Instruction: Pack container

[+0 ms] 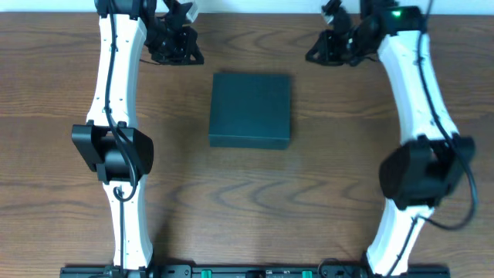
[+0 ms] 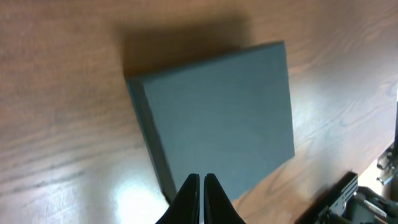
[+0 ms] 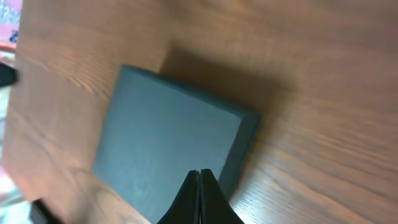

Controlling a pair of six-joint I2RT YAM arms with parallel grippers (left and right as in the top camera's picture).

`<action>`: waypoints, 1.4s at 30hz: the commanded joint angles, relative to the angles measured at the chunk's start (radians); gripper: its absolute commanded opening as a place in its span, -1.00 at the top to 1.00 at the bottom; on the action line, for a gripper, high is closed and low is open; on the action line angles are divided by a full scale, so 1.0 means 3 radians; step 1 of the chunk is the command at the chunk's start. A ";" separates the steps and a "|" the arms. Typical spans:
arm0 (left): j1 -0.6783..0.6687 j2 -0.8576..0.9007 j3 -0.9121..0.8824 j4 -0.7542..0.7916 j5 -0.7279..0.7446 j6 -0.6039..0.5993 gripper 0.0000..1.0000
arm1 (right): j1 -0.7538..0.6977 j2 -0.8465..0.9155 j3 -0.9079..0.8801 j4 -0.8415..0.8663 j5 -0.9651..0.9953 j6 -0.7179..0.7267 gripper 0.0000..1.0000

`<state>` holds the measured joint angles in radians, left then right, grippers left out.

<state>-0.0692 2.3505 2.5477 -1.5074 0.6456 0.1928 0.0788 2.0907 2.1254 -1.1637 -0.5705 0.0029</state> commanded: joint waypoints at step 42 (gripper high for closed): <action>-0.0641 -0.4665 -0.4818 0.1069 -0.0256 -0.0228 0.88 | 0.0047 -0.4836 -0.4008 -0.0179 0.0197 0.0055 0.13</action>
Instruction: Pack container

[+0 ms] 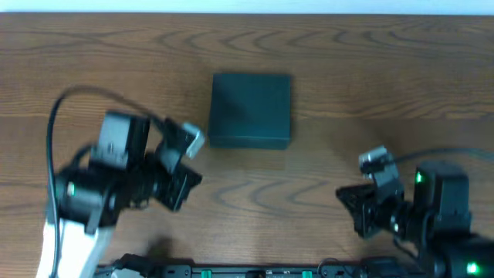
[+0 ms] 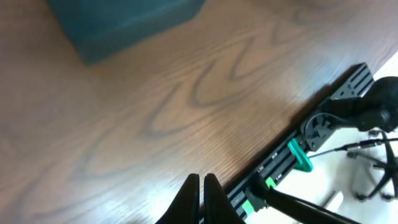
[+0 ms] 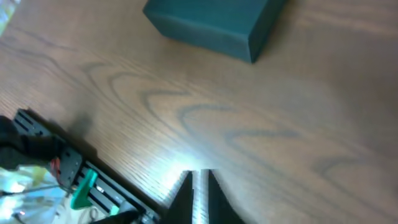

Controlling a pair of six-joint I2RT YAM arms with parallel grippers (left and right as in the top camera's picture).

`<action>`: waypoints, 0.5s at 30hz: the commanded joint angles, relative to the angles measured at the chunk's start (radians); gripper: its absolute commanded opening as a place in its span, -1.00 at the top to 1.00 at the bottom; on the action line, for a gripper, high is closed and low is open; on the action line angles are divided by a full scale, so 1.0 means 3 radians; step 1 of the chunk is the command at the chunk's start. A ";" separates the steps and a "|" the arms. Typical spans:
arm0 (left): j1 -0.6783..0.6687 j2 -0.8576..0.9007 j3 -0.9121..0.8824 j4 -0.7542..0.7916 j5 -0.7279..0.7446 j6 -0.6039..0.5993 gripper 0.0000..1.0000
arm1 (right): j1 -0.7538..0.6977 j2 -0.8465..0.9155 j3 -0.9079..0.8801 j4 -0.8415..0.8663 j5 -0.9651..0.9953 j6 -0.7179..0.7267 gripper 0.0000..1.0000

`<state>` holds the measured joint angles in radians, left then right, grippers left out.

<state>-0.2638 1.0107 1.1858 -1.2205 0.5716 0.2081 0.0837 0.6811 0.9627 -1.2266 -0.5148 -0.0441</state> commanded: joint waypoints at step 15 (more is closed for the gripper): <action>0.0008 -0.0408 -0.0478 0.0231 -0.0196 -0.0631 -0.91 | 0.0031 -0.0206 -0.0206 0.0023 0.0061 0.0493 -0.98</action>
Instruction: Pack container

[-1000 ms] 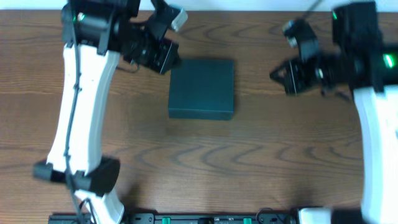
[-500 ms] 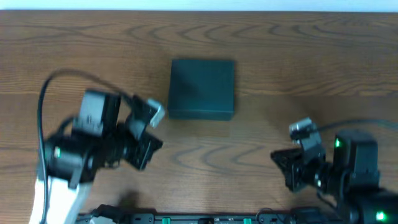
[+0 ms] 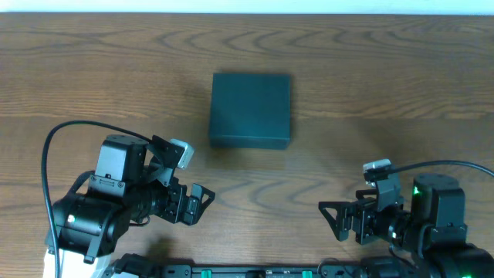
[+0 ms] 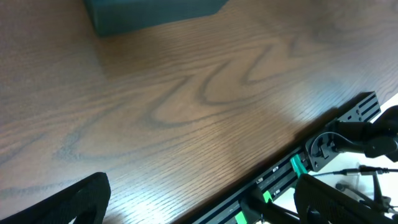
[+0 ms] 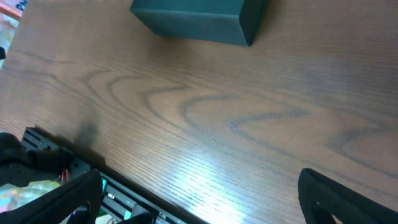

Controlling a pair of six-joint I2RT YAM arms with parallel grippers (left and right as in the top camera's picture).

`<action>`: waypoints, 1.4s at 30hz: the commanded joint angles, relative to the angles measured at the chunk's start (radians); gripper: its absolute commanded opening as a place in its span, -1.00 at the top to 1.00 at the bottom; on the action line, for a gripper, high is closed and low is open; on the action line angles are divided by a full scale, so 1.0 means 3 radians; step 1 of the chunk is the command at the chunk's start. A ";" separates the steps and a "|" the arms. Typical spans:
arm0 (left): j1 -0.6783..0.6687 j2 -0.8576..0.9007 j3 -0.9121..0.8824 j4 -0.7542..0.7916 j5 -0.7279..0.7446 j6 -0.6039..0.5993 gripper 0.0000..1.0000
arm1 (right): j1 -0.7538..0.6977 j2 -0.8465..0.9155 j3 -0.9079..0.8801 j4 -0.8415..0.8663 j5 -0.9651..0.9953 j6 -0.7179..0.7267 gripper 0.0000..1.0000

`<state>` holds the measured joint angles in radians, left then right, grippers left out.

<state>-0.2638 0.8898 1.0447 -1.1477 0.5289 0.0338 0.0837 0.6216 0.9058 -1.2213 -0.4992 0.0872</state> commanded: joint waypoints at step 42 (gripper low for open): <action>0.1209 -0.2749 -0.2940 0.2567 -0.1114 -0.0139 -0.91 | 0.0031 -0.0008 -0.0017 0.0005 0.0009 0.0056 -0.99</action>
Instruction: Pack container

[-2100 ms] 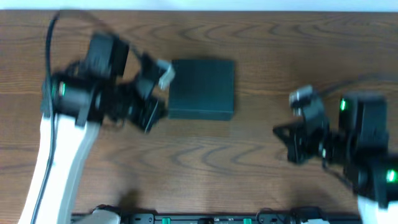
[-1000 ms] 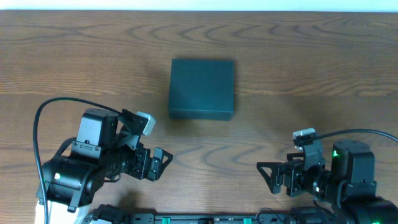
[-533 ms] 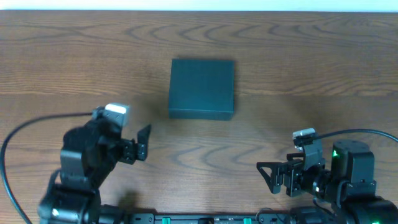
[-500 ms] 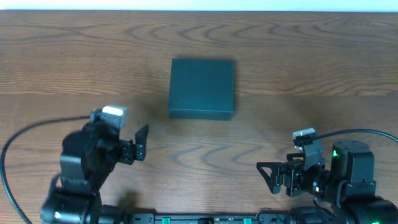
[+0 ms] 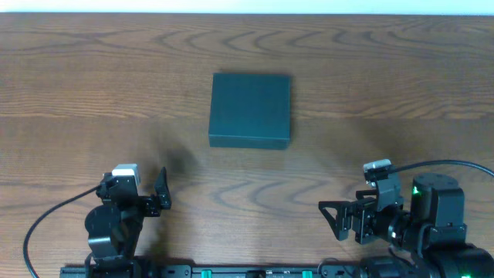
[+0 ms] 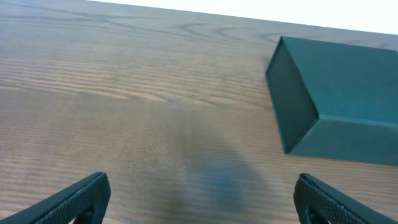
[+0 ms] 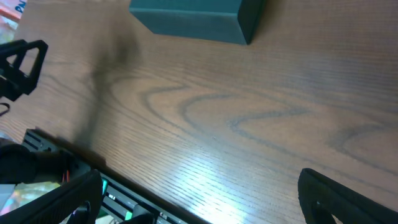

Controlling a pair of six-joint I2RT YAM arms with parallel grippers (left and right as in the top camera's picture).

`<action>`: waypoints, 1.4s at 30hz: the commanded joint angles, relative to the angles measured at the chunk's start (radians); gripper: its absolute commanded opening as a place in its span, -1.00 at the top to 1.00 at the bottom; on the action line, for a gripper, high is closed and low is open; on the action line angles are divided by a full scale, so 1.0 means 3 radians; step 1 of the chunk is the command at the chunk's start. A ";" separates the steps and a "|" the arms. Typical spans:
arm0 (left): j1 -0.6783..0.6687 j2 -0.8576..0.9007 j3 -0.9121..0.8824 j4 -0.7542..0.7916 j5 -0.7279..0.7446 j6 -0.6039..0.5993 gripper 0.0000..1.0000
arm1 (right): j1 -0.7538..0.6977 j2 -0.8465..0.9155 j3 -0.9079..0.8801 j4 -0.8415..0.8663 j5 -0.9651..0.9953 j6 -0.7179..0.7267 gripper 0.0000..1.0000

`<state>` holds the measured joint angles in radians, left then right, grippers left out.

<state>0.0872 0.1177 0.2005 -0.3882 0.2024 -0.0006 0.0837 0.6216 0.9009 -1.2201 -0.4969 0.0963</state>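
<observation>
A closed dark teal box (image 5: 251,110) lies flat on the wooden table (image 5: 370,93), slightly behind its middle. My left gripper (image 5: 131,188) sits low at the front left, open and empty, facing the box. In the left wrist view the box (image 6: 339,102) is ahead to the right, well beyond the spread fingertips (image 6: 78,198). My right gripper (image 5: 333,220) rests at the front right, open and empty, pointing left. In the right wrist view the box (image 7: 193,15) is at the top edge, far from the gripper (image 7: 202,202).
A black rail with green clips (image 5: 247,272) runs along the table's front edge, and also shows in the right wrist view as the rail (image 7: 56,165). The left gripper (image 7: 23,61) shows at the left of the right wrist view. Both arms are folded by this edge.
My left gripper has turned from pointing right along the front edge to facing the box, and its arm sits lower at the front left. It stays open. The right arm and box are unchanged.
Both arms were stretched to the table's far side, grippers shut beside the box's far corners. Then both were back near the front edge, still shut. Then both stood open there. Now the left one faces the box, which has not moved.
</observation>
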 commanded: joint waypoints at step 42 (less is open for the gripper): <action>0.0036 -0.0380 -0.0319 0.0139 -0.0175 0.0003 -0.91 | 0.0031 -0.0008 0.0000 0.0001 0.0001 0.0027 -0.98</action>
<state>0.0917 0.0120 0.1276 -0.3458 0.1719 -0.0006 0.0837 0.6224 0.9001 -1.2194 -0.4965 0.0967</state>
